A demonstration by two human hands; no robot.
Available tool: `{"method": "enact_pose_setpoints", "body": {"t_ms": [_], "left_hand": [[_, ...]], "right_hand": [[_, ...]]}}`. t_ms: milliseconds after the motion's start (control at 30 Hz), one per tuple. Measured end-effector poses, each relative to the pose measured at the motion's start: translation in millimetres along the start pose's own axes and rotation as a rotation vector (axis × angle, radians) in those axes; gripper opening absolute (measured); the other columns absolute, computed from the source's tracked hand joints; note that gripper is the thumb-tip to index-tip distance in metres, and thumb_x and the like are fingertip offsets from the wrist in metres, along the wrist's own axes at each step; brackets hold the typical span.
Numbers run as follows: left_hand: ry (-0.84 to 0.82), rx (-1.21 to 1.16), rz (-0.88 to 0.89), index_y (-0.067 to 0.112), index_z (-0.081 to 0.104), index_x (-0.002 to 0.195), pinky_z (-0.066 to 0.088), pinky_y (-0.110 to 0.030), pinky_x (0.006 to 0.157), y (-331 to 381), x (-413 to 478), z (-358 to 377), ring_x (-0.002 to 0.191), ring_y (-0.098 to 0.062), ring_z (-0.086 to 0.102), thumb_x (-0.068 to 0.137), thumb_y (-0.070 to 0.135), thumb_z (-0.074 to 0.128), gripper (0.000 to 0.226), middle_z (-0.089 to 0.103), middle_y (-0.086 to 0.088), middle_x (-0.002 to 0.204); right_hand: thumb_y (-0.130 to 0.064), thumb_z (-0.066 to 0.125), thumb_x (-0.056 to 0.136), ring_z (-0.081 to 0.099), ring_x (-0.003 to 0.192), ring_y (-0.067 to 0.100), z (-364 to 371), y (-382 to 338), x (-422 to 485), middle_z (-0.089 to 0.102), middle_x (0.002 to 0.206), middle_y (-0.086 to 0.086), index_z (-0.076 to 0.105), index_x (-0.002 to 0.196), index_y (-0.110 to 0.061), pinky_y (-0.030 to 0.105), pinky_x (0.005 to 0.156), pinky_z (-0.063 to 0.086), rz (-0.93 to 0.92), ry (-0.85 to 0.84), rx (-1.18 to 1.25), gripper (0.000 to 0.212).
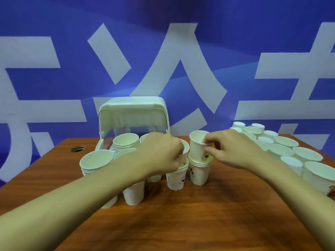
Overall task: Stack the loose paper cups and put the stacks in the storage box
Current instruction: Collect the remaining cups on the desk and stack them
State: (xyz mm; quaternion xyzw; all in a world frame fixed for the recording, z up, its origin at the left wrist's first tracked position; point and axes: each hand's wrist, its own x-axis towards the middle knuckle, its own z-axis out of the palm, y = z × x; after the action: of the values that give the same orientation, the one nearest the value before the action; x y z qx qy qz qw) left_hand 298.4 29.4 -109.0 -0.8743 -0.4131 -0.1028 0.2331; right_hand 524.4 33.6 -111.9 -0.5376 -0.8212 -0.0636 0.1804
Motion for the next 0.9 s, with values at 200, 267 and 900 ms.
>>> {"method": "enact_pose_setpoints", "body": {"t_ms": [200,267,900], "left_hand": [[-0.132,-0.032,0.009,0.021,0.069,0.091,0.035,-0.029,0.055,9.0,-1.5,18.3,0.071,-0.023,0.059,0.097,0.043,0.044,0.034,0.067,-0.003,0.084],[-0.191,-0.069,0.017,0.021,0.070,0.101,0.041,-0.030,0.059,13.5,-0.9,21.6,0.082,-0.025,0.064,0.098,0.039,0.048,0.028,0.069,-0.006,0.095],[-0.093,0.050,-0.023,0.019,0.043,0.074,0.035,-0.031,0.059,38.8,57.8,-12.5,0.066,-0.027,0.045,0.093,0.042,0.054,0.032,0.033,0.001,0.062]], "right_hand": [[-0.051,0.052,0.096,0.060,0.077,0.003,14.5,4.3,-0.8,0.068,0.084,-0.018,0.070,0.091,-0.035,0.030,0.066,0.052,-0.019,-0.152,0.024,0.025],[-0.050,0.052,0.097,0.061,0.080,0.002,28.3,7.0,0.3,0.070,0.088,-0.018,0.072,0.093,-0.035,0.036,0.072,0.056,-0.013,-0.198,0.053,0.025],[-0.052,0.055,0.094,0.057,0.078,-0.003,20.4,30.6,-17.5,0.068,0.095,-0.026,0.070,0.102,-0.040,0.020,0.066,0.043,0.076,0.015,0.139,0.021]]}}
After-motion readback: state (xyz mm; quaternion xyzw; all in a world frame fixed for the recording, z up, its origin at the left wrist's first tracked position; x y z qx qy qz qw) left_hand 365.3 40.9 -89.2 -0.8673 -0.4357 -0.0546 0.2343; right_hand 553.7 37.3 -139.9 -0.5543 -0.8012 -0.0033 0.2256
